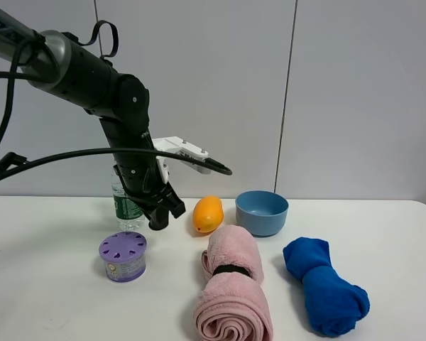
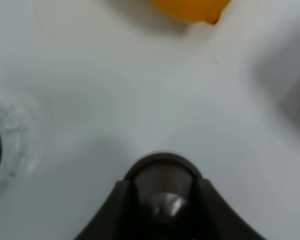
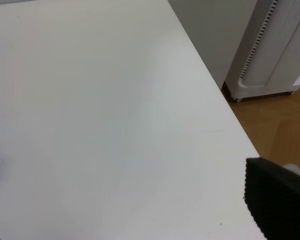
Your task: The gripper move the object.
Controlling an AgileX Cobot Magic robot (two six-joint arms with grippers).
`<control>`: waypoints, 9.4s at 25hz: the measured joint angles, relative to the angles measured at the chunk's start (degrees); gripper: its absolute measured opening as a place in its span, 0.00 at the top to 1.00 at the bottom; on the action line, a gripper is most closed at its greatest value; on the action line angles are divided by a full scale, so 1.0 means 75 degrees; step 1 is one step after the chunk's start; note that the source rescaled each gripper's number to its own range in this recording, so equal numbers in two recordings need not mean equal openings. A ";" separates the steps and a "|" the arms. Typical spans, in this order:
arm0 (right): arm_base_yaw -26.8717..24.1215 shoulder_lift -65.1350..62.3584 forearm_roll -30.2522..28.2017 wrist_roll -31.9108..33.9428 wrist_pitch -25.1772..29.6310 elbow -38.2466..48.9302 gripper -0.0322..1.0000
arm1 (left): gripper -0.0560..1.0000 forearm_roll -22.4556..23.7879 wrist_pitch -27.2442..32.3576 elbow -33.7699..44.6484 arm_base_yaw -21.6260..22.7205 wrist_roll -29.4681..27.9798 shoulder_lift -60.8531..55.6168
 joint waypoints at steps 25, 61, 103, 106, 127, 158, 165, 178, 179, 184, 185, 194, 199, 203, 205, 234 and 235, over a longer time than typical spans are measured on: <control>0.0000 0.0000 0.0000 0.0000 0.0000 0.0000 0.00 | 0.94 0.0422 0.0025 -0.0956 0.0000 0.0107 0.1359; 0.0000 0.0000 0.0000 0.0000 0.0000 0.0000 0.00 | 0.53 -0.0129 -0.0078 -0.1003 0.0000 0.0115 0.1359; 0.0000 0.0000 0.0000 0.0000 0.0000 0.0000 0.00 | 0.00 -0.0694 0.0612 -0.1003 -0.0356 -0.0038 -0.2122; 0.0000 0.0000 0.0000 0.0000 0.0000 0.0000 0.00 | 0.00 -0.0731 0.0611 -0.1003 -0.0435 -0.0057 -0.2561; 0.0000 0.0000 0.0000 0.0000 0.0000 0.0000 0.00 | 0.00 -0.0651 0.0834 -0.1003 -0.0289 -0.0204 -0.4148; 0.0000 0.0000 0.0000 0.0000 0.0000 0.0000 0.00 | 0.00 0.0817 0.2352 0.4019 0.2626 -0.1889 -1.1997; 0.0000 0.0000 0.0000 0.0000 0.0000 0.0000 0.00 | 0.00 0.0772 0.2531 0.6304 0.2626 -0.2585 -1.4809; 0.0000 0.0000 0.0000 0.0000 0.0000 0.0000 0.00 | 0.00 0.0130 0.3562 0.7814 0.2626 -0.2681 -1.6465; 0.0000 0.0000 0.0000 0.0000 0.0000 0.0000 0.00 | 0.00 0.0130 0.3447 0.7844 0.2626 -0.2681 -1.6465; 0.0000 0.0000 0.0000 0.0000 0.0000 0.0000 0.00 | 0.00 0.0148 0.2980 0.8120 0.2626 -0.2508 -1.6472; 0.0000 0.0000 0.0000 0.0000 0.0000 0.0000 0.00 | 0.00 0.0148 0.2945 0.8120 0.2626 -0.2495 -1.6472; 0.0000 0.0000 0.0000 0.0000 0.0000 0.0000 0.00 | 0.00 0.0140 0.2890 0.8120 0.3094 -0.2476 -1.6472; 0.0000 0.0000 0.0000 0.0000 0.0000 0.0000 0.00 | 0.00 0.0145 0.2890 0.8120 0.3612 -0.2476 -1.6472; 0.0000 0.0000 0.0000 0.0000 0.0000 0.0000 0.00 | 0.00 0.0145 0.2885 0.8120 0.3629 -0.2476 -1.6472; 0.0000 0.0000 0.0000 0.0000 0.0000 0.0000 0.00 | 0.00 0.0145 0.2885 0.8120 0.3636 -0.2476 -1.6472; 0.0000 0.0000 0.0000 0.0000 0.0000 0.0000 0.00 | 0.00 0.0145 0.2885 0.8123 0.3653 -0.2476 -1.6472; 0.0000 0.0000 0.0000 0.0000 0.0000 0.0000 0.00 | 0.00 0.0145 0.2885 0.8123 0.3653 -0.2476 -1.6472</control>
